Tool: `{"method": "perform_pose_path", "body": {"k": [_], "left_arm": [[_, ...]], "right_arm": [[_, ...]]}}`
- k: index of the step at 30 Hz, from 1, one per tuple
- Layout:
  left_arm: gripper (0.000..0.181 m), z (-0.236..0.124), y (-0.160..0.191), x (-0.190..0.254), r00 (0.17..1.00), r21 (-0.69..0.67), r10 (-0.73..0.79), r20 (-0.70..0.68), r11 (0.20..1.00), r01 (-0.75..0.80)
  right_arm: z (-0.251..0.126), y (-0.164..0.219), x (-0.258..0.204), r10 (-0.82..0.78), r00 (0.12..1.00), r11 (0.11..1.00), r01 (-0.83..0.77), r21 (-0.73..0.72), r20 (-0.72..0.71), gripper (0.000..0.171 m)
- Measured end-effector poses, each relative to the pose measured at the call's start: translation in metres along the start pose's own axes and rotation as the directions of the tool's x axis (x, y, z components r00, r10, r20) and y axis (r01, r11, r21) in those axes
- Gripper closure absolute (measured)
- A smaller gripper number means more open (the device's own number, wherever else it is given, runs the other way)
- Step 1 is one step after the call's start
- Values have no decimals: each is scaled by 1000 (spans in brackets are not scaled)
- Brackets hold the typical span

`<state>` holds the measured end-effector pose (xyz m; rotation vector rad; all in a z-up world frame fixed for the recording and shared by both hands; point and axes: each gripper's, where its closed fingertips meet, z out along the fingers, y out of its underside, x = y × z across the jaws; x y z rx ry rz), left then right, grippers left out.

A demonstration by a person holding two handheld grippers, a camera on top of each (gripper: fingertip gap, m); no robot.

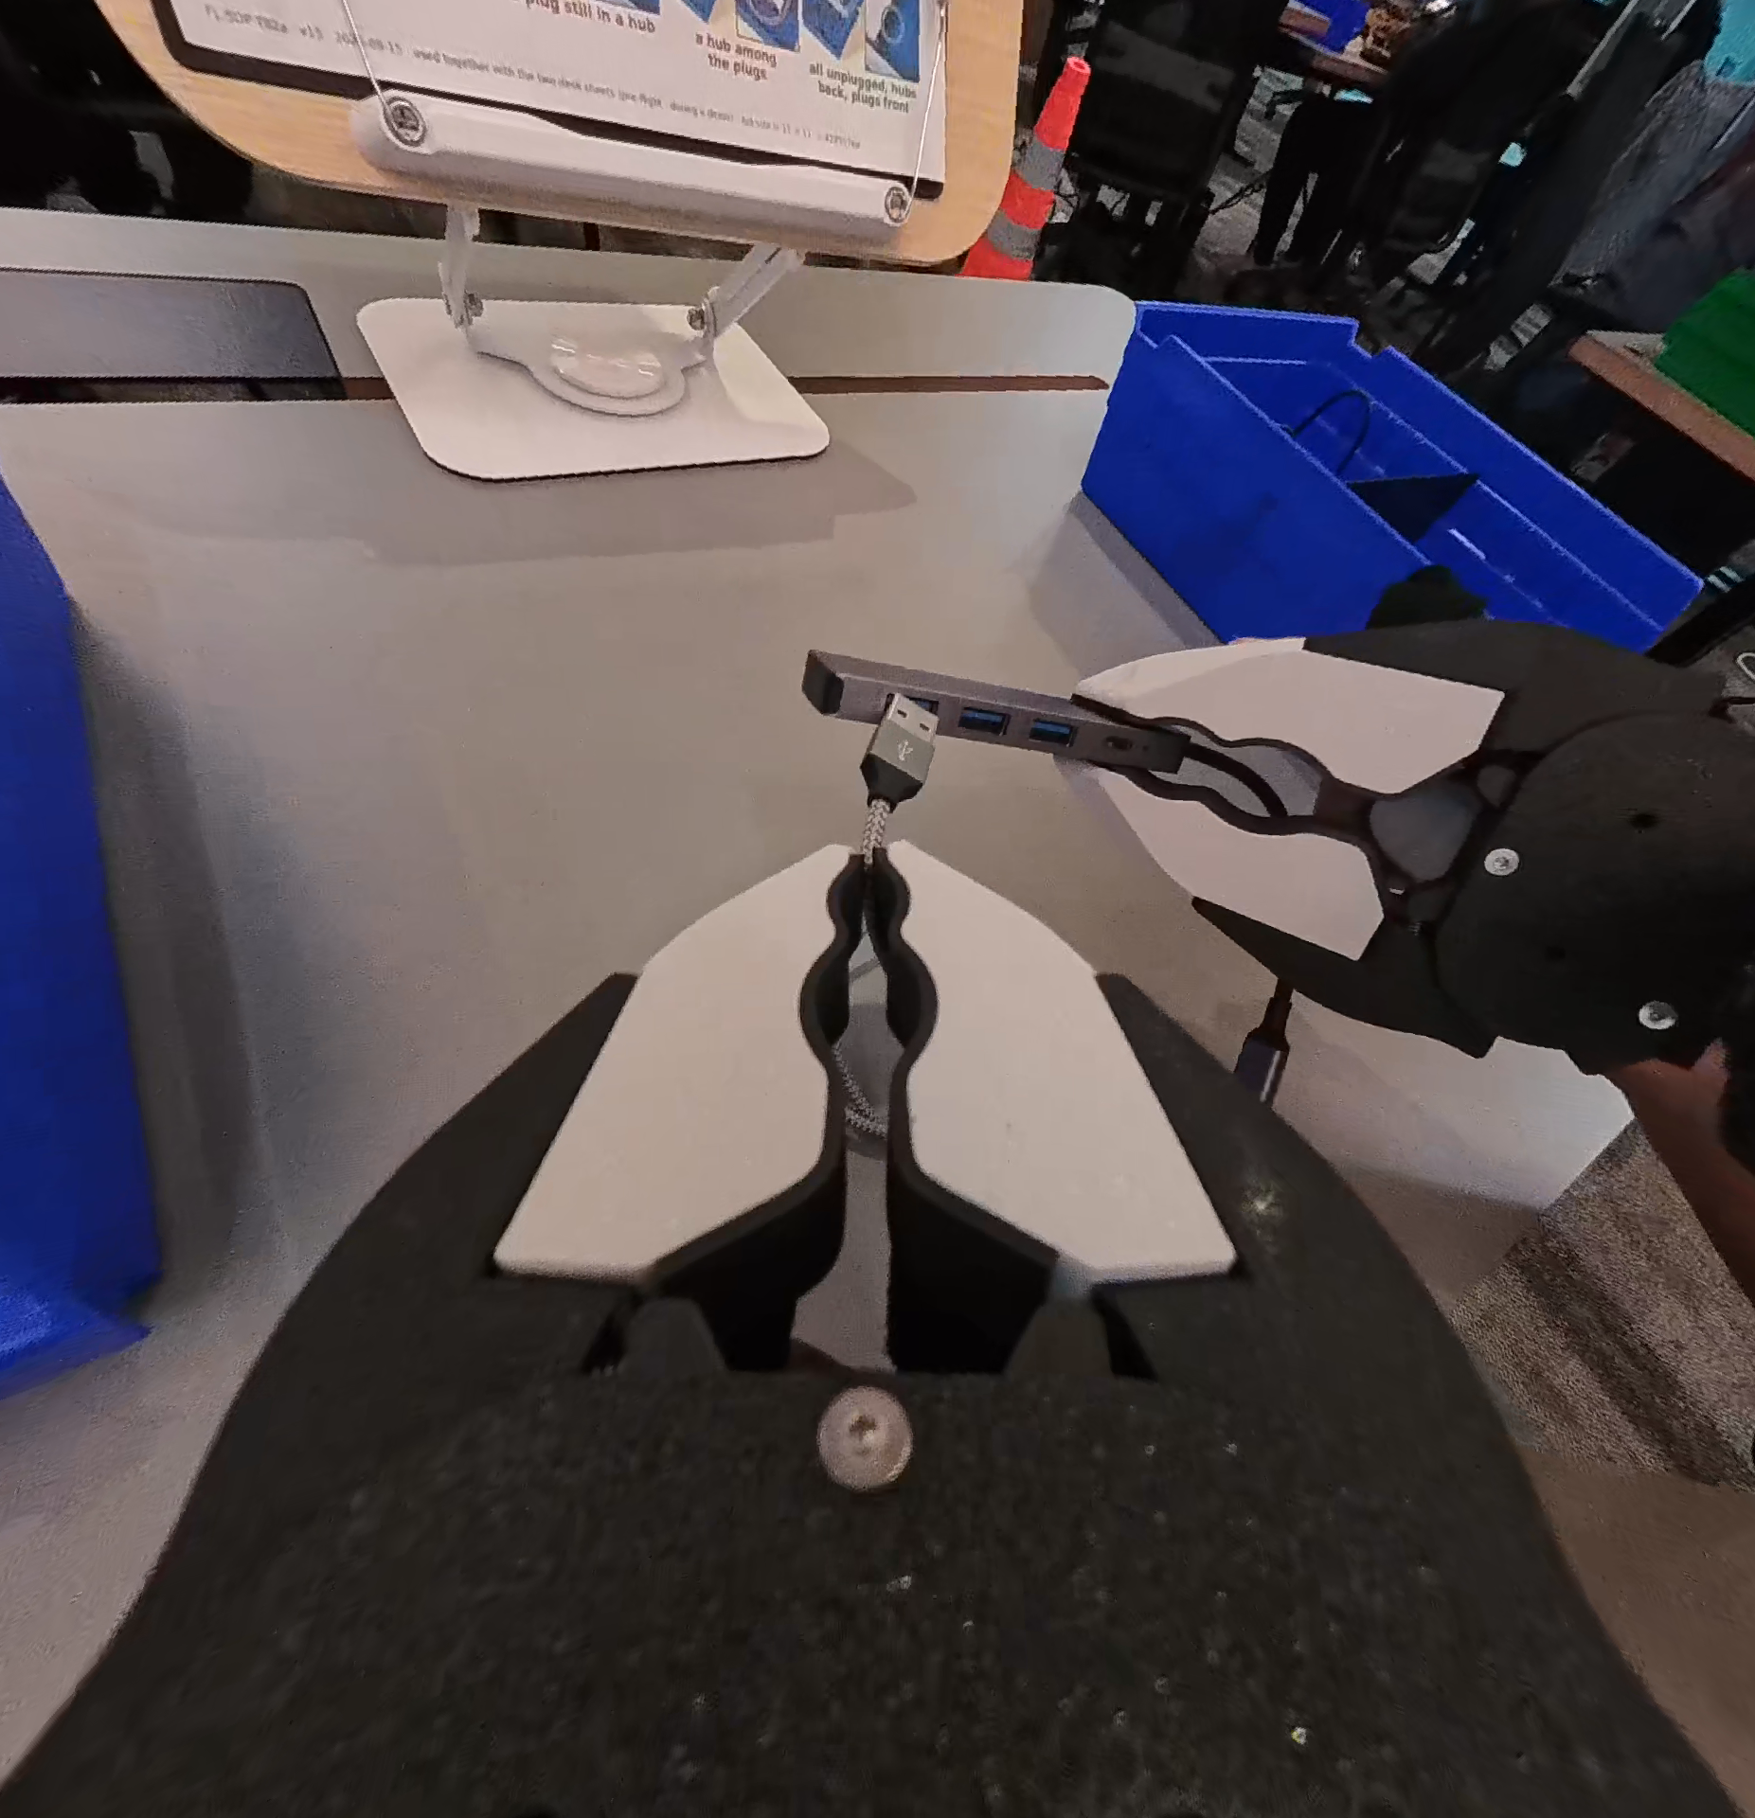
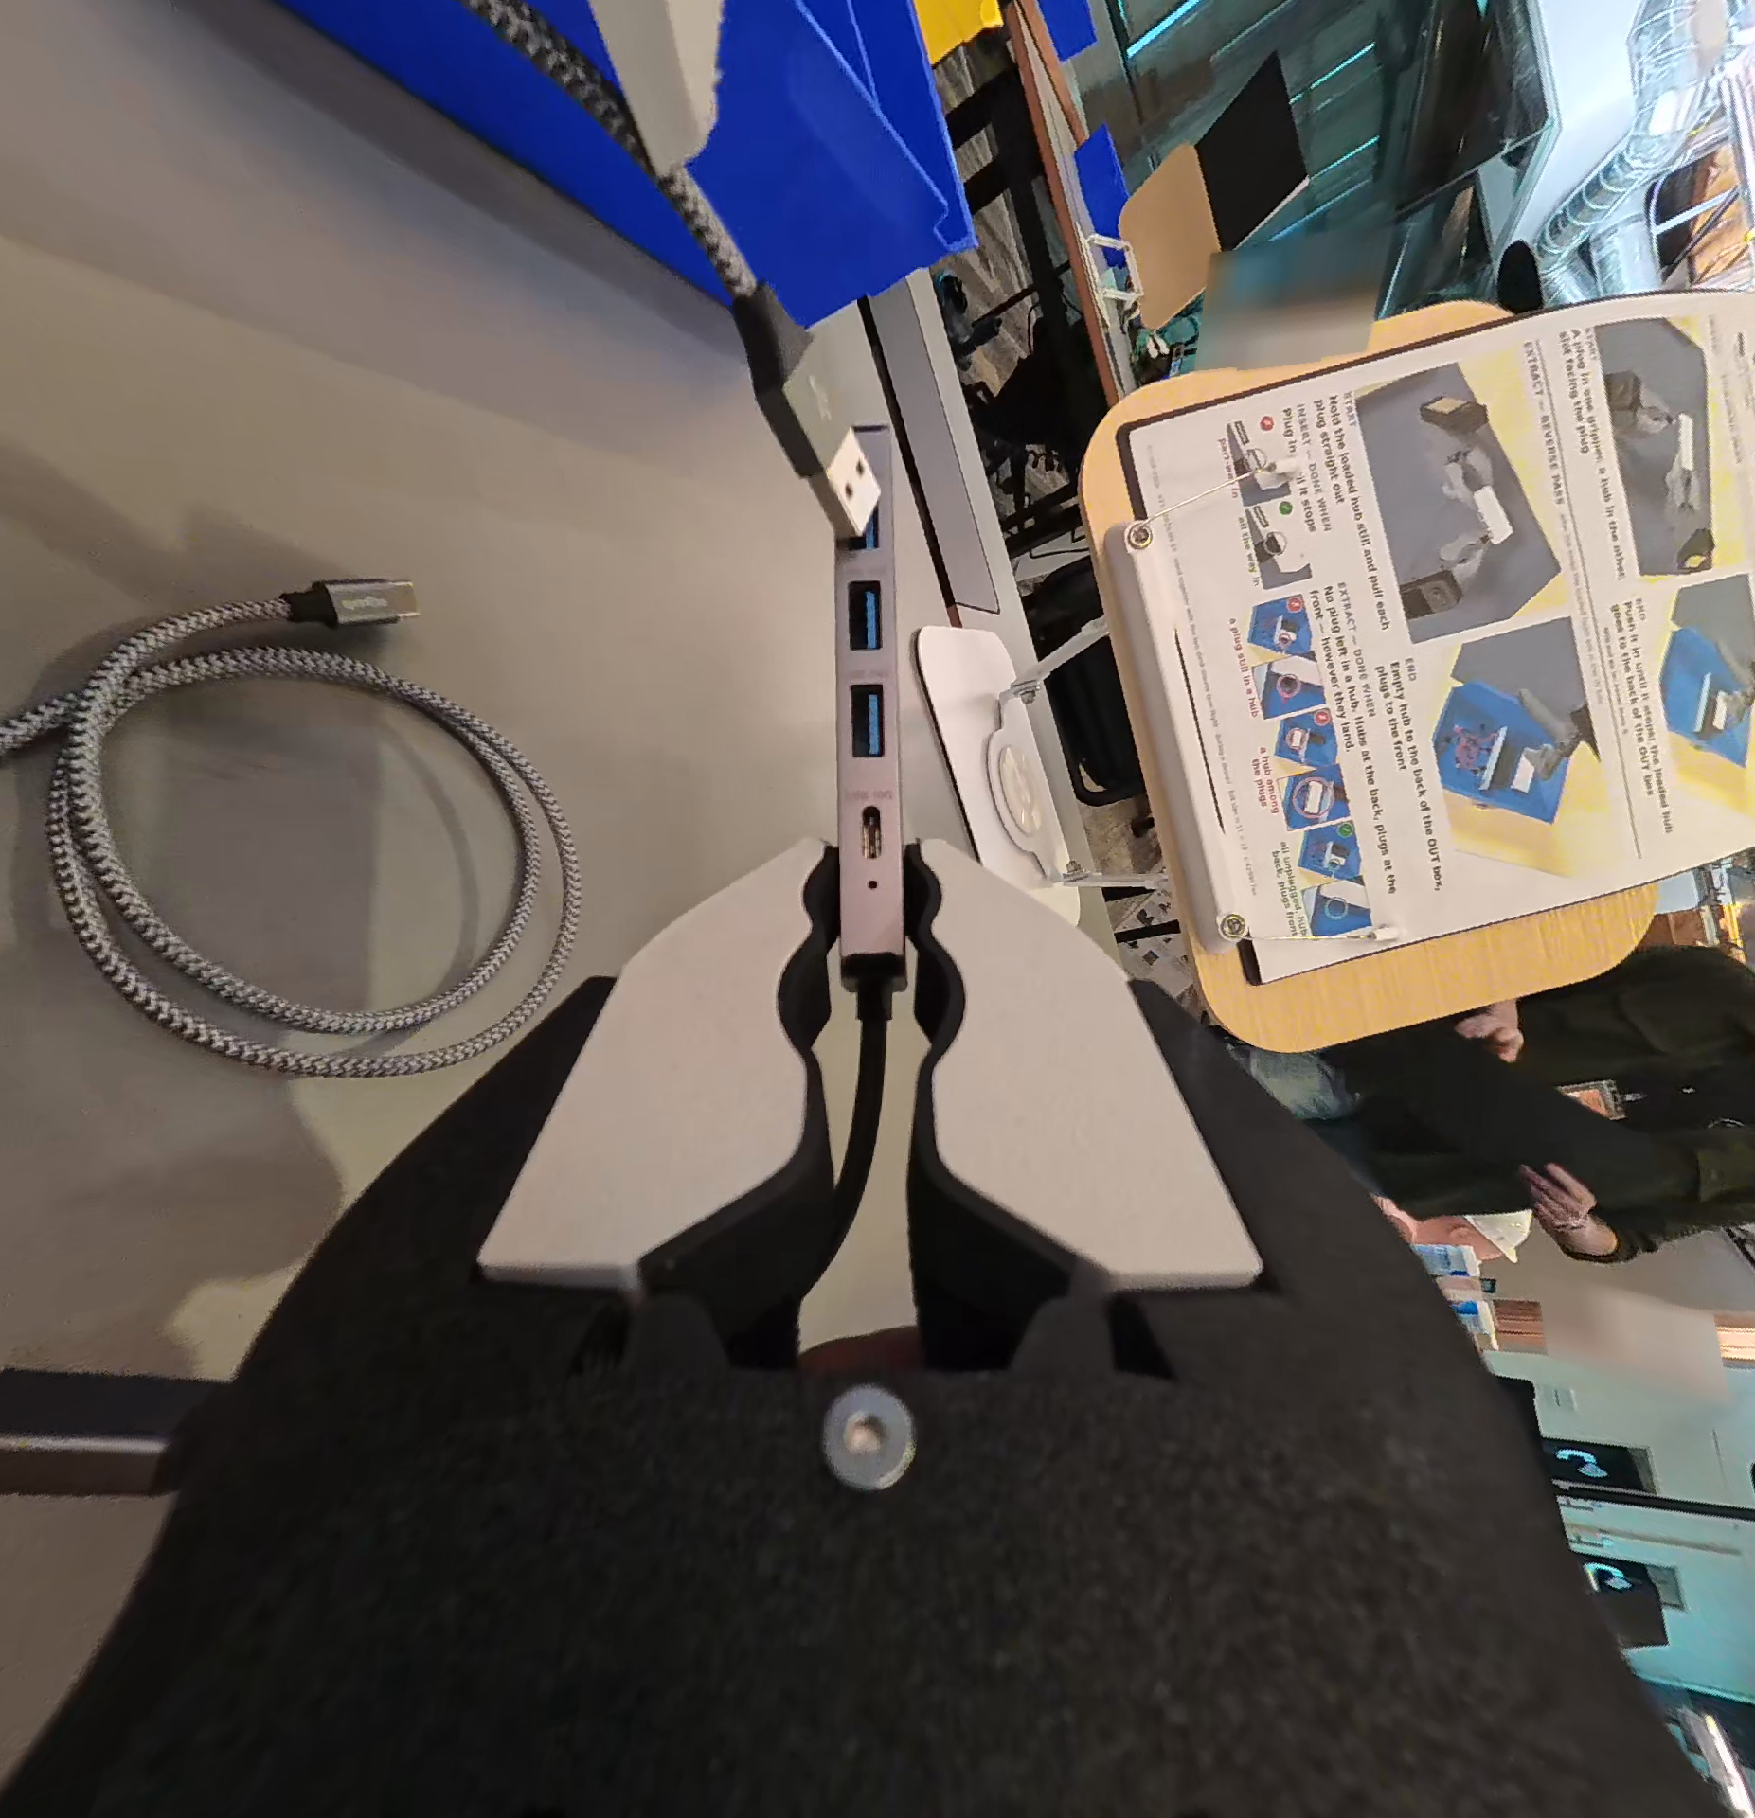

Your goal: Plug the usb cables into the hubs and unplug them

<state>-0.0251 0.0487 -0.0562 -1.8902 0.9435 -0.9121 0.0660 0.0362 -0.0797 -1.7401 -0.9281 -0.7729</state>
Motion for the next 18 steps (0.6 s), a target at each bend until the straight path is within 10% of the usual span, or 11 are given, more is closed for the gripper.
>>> {"method": "perform_pose_path", "body": {"k": [18], "left_arm": [[180,-4,41,-22,998,-105,39,39,994,-35]], "right_arm": [[30,84,-41,-2,959,956,85,-282,284,159]]}}
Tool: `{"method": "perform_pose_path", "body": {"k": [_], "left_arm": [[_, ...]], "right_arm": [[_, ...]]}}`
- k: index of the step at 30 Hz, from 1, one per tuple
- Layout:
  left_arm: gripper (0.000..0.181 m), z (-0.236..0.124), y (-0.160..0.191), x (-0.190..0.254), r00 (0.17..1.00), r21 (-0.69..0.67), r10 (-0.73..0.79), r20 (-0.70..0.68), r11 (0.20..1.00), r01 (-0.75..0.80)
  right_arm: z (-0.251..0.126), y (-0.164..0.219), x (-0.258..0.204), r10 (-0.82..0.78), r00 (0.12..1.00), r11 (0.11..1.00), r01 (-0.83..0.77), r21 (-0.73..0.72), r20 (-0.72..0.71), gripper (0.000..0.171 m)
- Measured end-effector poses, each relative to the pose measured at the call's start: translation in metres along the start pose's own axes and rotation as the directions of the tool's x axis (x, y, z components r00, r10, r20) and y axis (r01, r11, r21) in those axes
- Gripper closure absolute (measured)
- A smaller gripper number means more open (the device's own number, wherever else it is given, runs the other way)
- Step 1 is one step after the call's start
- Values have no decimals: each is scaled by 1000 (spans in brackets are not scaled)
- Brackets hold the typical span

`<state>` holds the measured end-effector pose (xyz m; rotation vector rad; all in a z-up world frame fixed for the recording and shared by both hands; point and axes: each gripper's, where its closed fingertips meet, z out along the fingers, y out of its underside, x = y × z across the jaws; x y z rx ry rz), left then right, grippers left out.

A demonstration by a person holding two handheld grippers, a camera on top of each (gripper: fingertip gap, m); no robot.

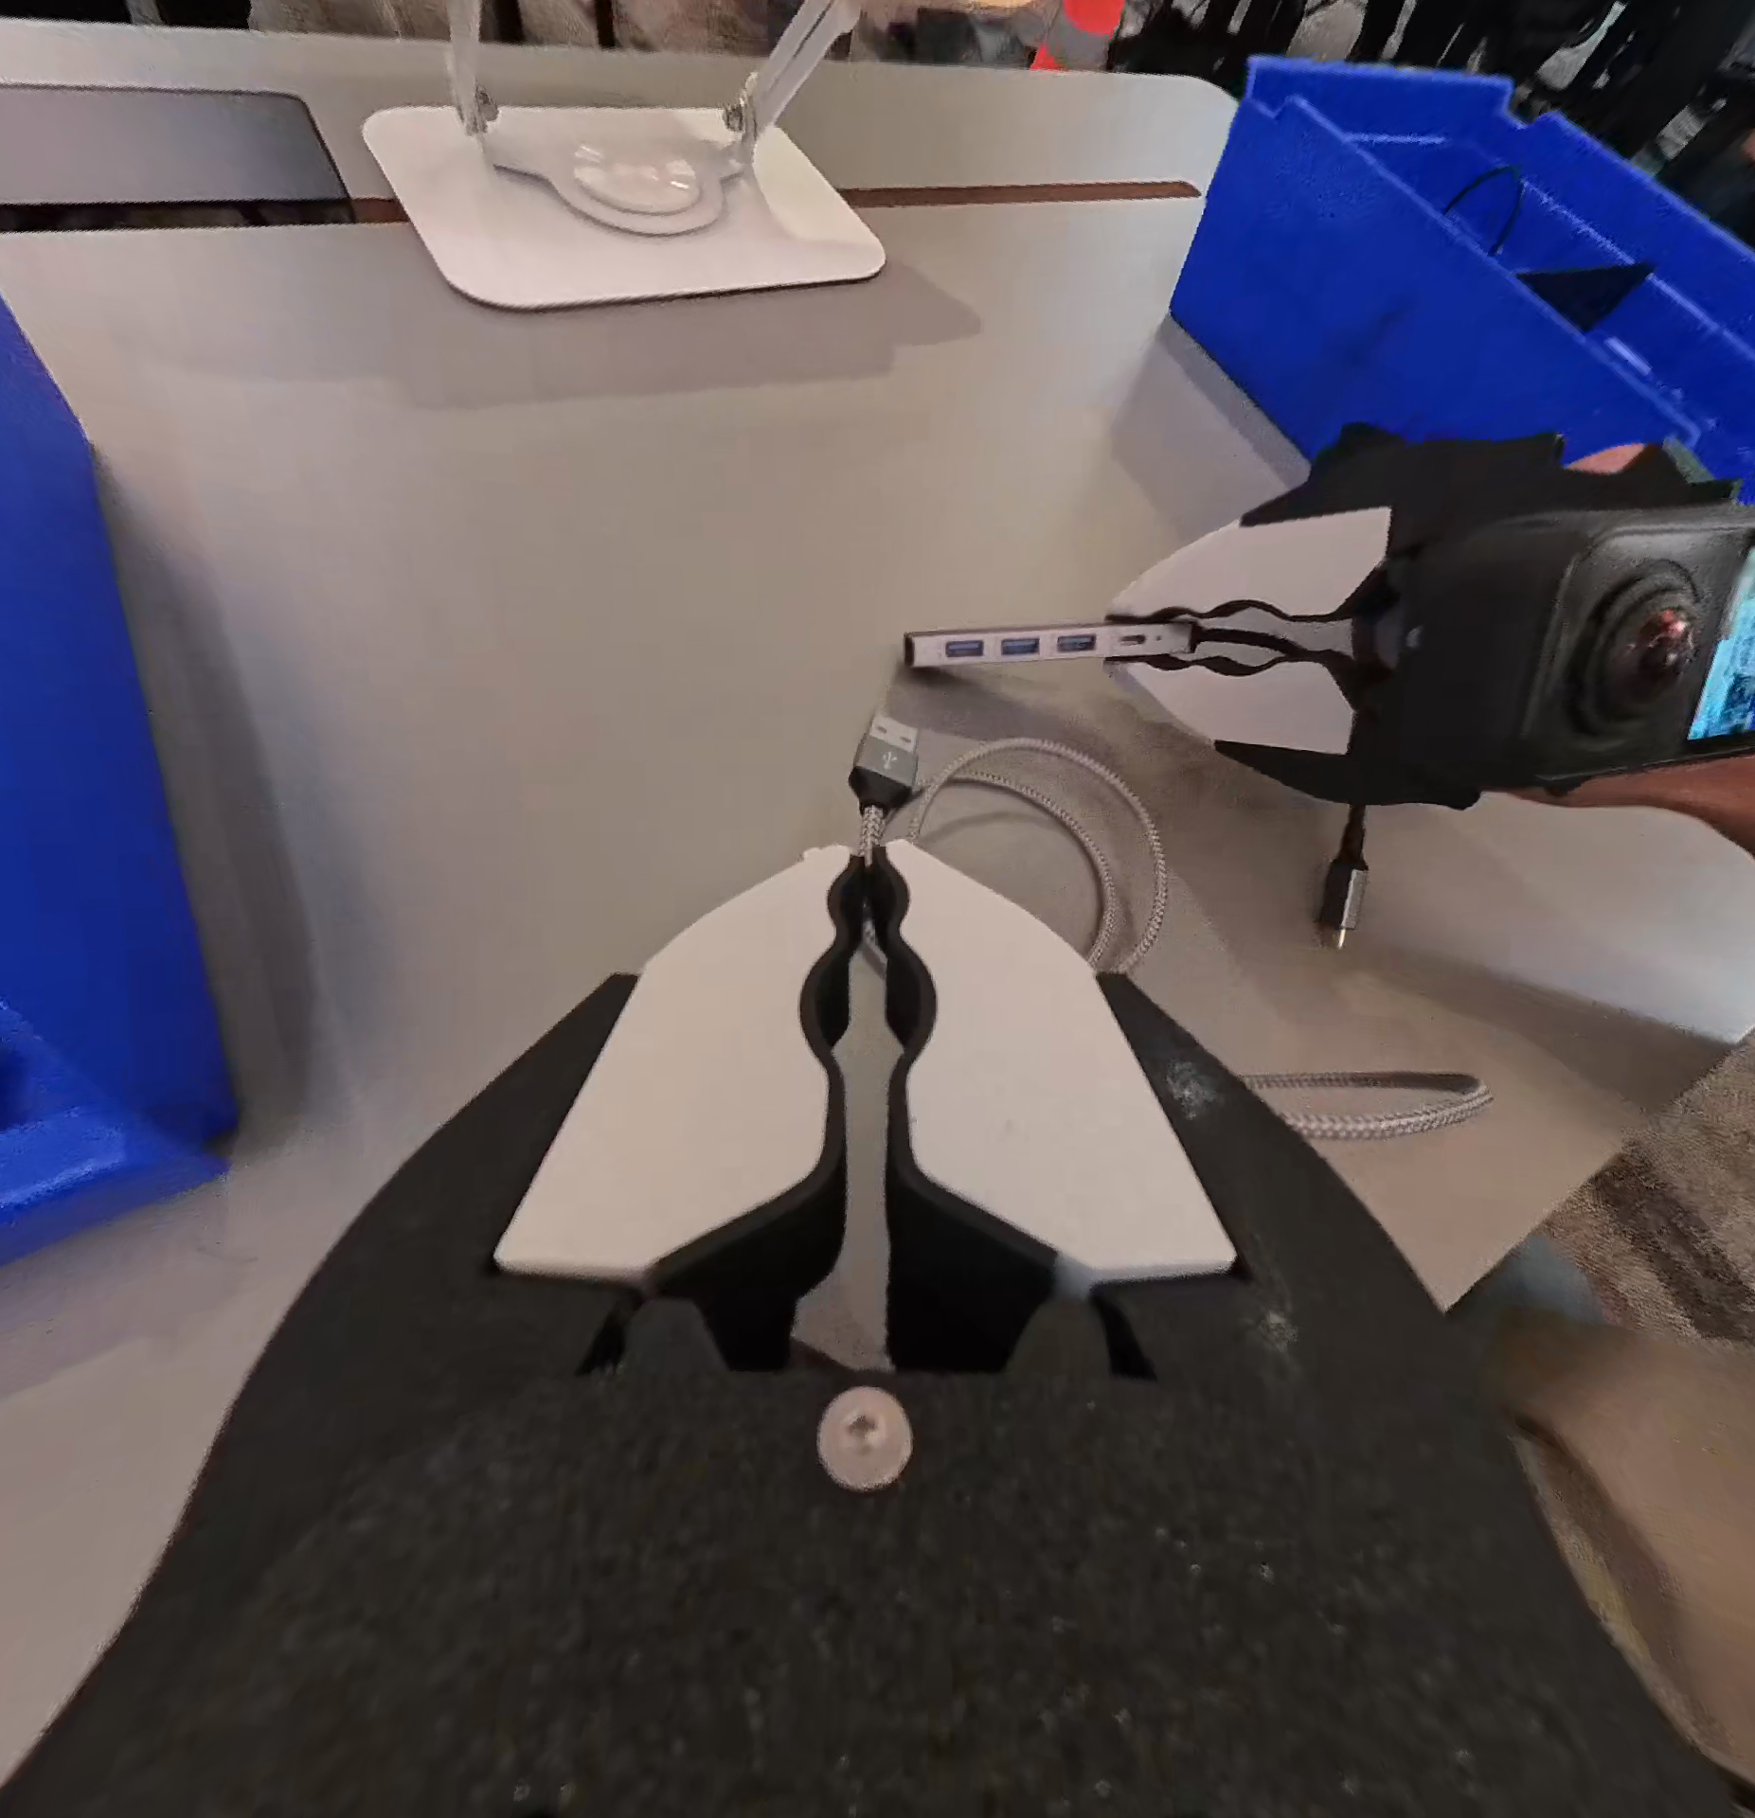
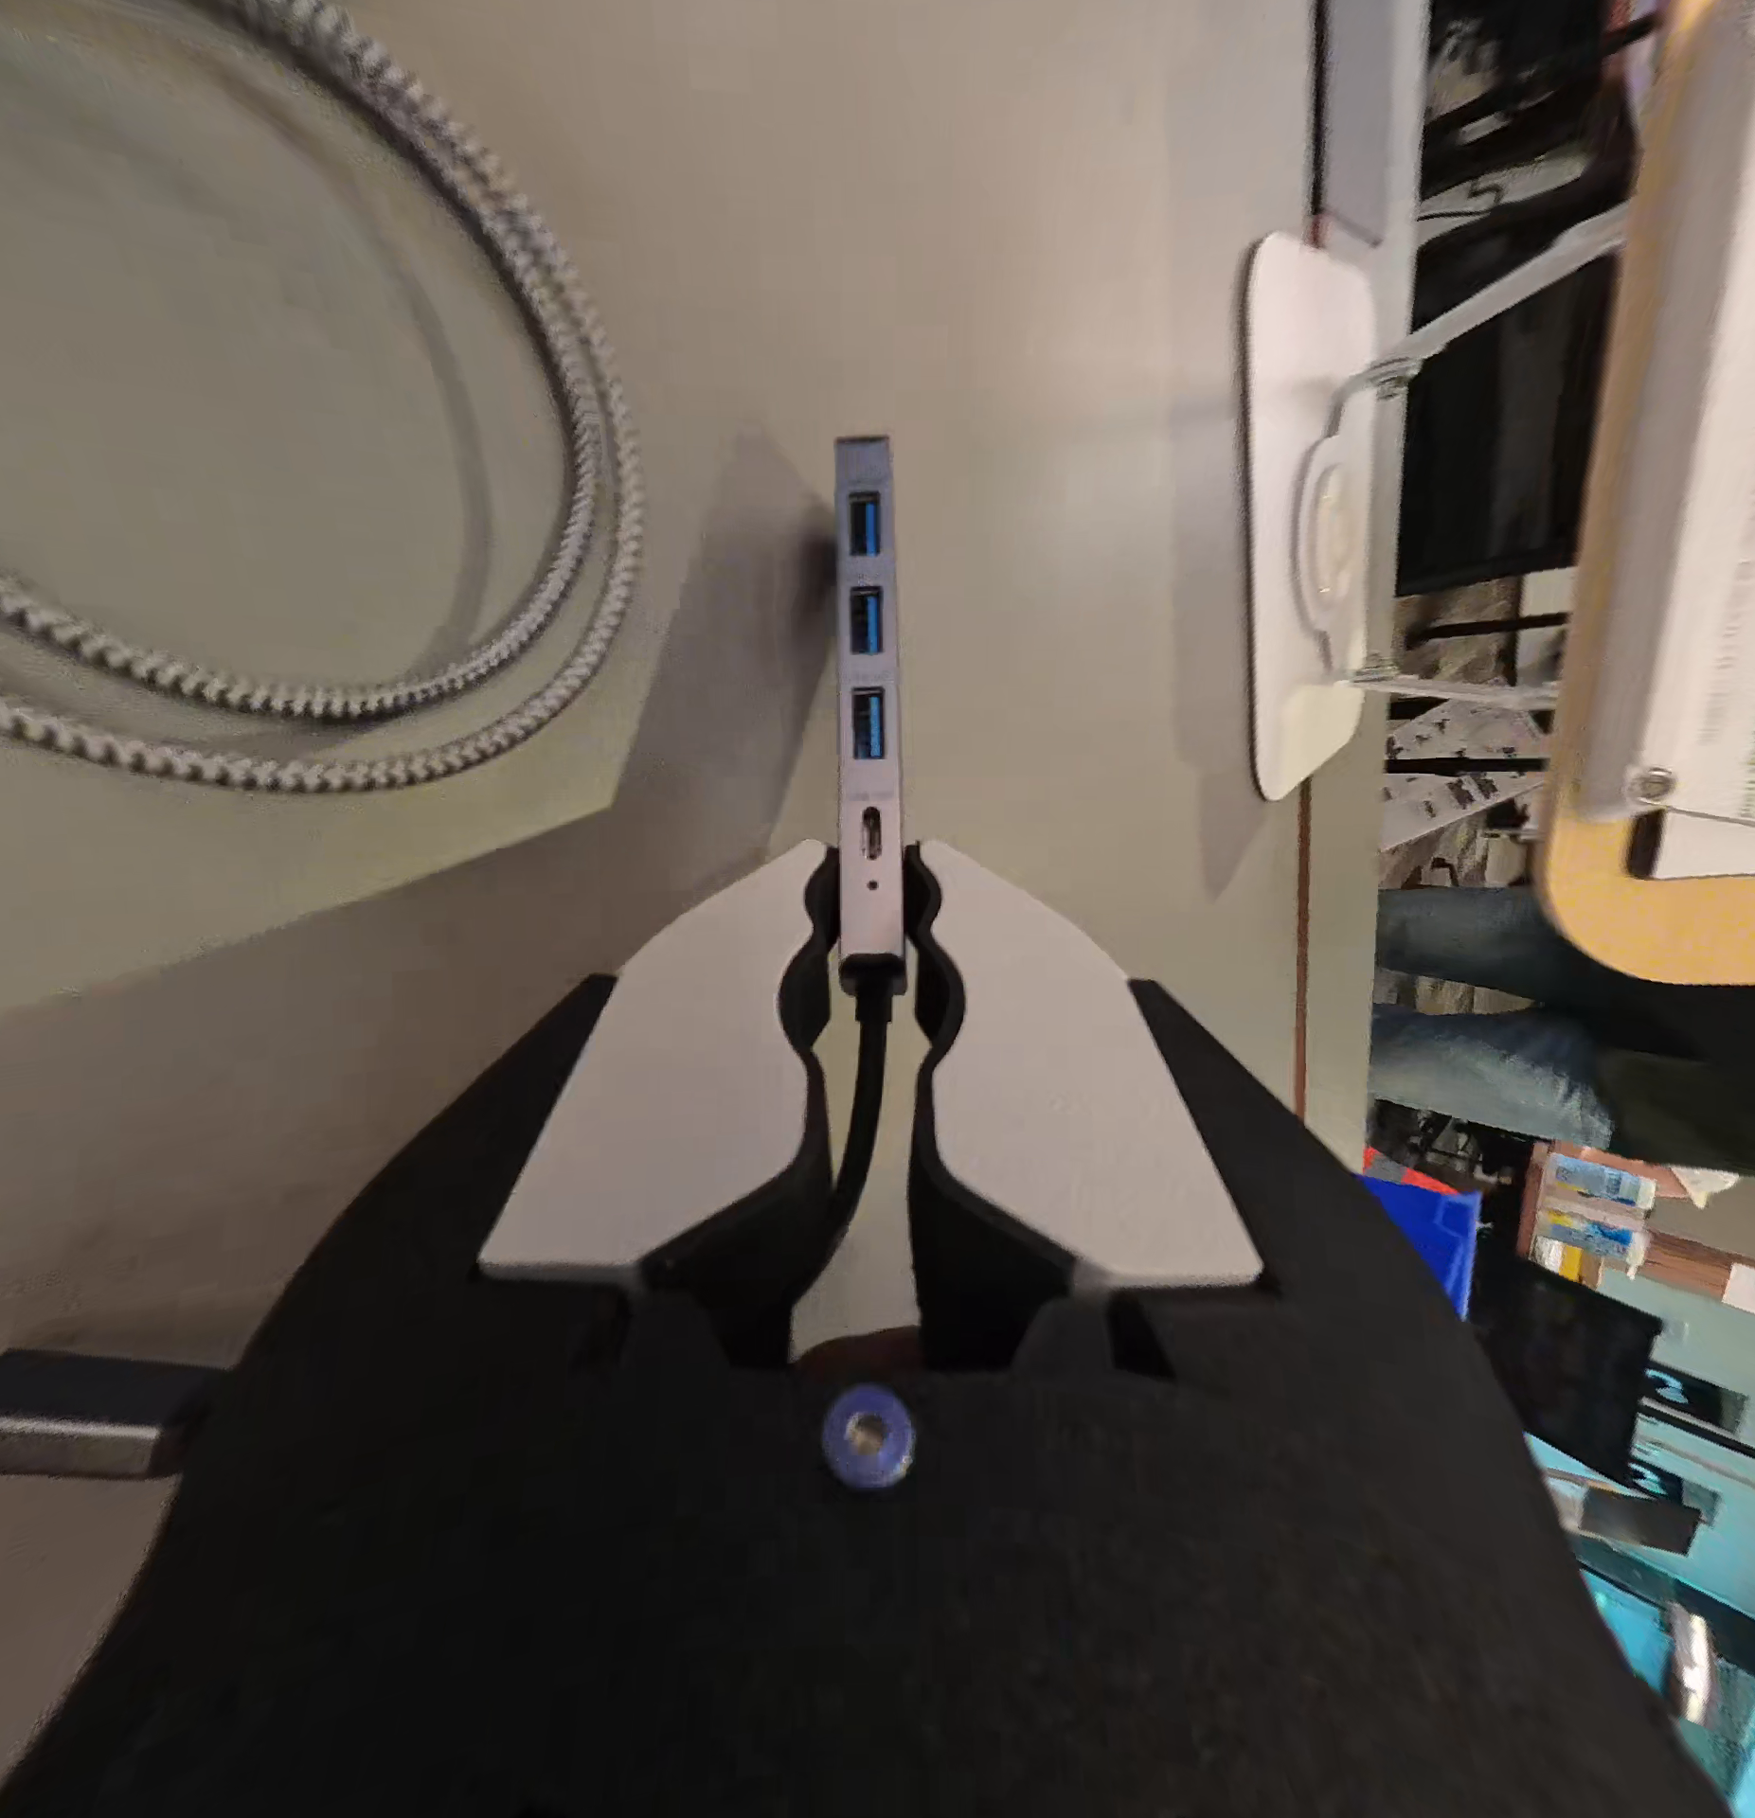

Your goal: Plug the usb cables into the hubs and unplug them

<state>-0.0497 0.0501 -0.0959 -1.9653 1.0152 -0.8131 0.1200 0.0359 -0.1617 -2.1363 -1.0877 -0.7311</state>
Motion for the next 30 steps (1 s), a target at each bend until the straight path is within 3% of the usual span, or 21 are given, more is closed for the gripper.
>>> {"method": "perform_pose_path", "body": {"k": [5,10,12,15,18,21,27,30], "left_arm": [[180,0,13,0,1000,-23,-10,-8,1000,10],[181,0,17,7,999,-28,-10,-47,1000,9],[181,0,18,10,998,-27,-14,-66,1000,12],[181,1,19,15,995,-32,-21,-94,999,18],[181,1,21,19,991,-37,-36,-125,999,32],[181,0,20,22,989,-35,-42,-143,999,37],[181,2,18,26,984,-42,-43,-171,998,37],[181,4,19,27,983,-51,-44,-177,998,35]], "right_arm": [[-2,-1,-28,45,992,998,-50,36,116,151],[-38,-6,-33,287,911,935,-334,119,296,129],[-49,-5,-27,427,823,857,-501,125,375,123],[-45,1,-22,593,620,701,-711,48,513,120],[-28,13,-21,668,464,600,-799,-51,582,126],[-17,17,-28,664,390,578,-809,-107,638,128],[-9,1,-37,590,444,662,-744,-89,675,128],[-5,-2,-36,571,457,679,-729,-80,682,138]]}}
